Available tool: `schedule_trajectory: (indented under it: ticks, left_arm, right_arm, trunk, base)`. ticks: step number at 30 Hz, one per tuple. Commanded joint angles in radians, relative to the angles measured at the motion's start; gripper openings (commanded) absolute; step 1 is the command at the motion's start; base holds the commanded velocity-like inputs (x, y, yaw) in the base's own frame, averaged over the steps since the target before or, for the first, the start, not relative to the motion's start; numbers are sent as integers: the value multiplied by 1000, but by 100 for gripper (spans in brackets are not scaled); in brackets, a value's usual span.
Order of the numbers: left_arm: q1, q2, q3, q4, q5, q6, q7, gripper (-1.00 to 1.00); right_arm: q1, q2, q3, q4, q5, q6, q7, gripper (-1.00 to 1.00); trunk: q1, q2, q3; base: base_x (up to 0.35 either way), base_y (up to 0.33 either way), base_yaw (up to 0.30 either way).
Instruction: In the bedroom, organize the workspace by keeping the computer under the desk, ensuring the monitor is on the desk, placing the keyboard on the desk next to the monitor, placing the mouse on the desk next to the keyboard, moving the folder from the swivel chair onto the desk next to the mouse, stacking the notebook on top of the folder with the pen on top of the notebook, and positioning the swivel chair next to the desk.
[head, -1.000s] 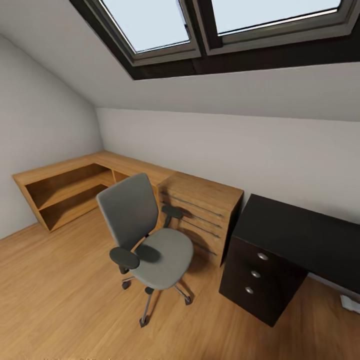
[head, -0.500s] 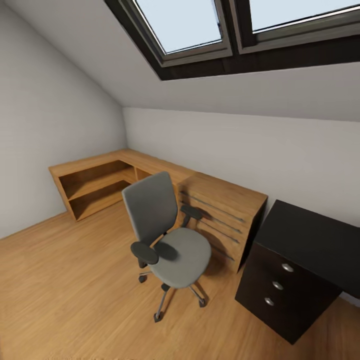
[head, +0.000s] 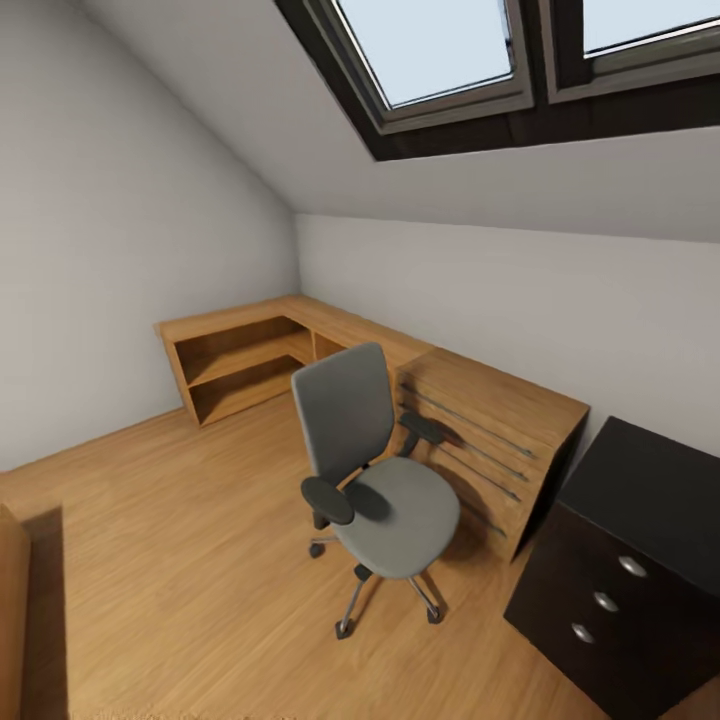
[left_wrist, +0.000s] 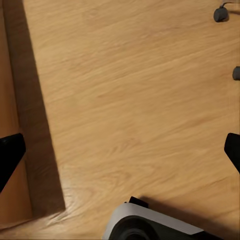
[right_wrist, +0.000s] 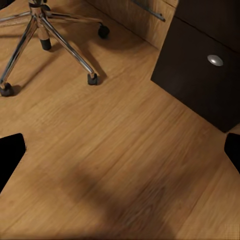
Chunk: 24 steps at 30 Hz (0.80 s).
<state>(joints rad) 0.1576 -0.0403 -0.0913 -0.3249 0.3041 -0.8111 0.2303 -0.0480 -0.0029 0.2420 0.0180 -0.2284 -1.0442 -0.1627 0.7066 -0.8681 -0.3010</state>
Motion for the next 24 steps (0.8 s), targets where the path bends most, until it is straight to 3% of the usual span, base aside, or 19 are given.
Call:
schedule_trajectory:
  ticks: [1,24]
  left_arm:
    - [0,1,-8,-2,9,-2,4,100]
    - [2,-11,-6,-9,13,7,6,100]
  right_arm:
    - [-1,0,9,2,-3,-3,-5,100]
    - [-1,-2,8,2,-3,-3,-6,100]
  trunk:
    - [0,-1,-1]
    - [0,-1,-1]
  base:
    - [0,0,279]
    - [0,0,279]
